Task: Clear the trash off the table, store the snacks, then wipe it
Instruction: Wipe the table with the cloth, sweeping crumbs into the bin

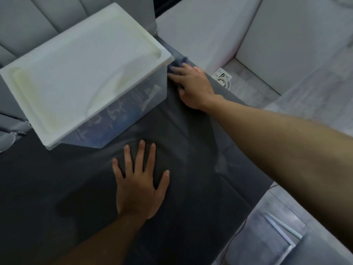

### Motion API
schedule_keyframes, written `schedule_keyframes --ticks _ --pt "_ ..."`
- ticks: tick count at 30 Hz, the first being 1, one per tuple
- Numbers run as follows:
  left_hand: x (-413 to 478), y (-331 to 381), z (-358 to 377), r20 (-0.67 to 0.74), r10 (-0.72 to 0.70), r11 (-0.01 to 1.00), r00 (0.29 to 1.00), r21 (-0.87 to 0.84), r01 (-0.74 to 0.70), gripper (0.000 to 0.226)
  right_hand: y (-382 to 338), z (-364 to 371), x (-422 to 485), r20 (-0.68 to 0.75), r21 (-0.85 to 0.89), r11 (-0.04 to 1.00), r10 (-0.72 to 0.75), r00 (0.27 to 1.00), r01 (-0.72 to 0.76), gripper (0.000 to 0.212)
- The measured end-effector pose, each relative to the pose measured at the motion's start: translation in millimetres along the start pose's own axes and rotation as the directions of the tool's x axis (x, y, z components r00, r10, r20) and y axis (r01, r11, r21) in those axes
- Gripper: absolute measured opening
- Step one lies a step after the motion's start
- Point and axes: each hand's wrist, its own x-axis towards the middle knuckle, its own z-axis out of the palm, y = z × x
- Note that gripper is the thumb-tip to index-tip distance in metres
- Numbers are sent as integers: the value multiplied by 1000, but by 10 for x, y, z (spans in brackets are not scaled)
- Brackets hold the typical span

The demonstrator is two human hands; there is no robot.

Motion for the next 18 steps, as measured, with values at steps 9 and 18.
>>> schedule_keyframes --ticks 9,18 --pt "12 11 -29 53 -16 1000 998 -4 17 76 -98 43 -462 -140 109 992 84 987 -69 48" --pt "-4 30 -57 58 -28 999 998 -36 30 76 8 86 -1023 -237 158 945 319 918 -287 46"
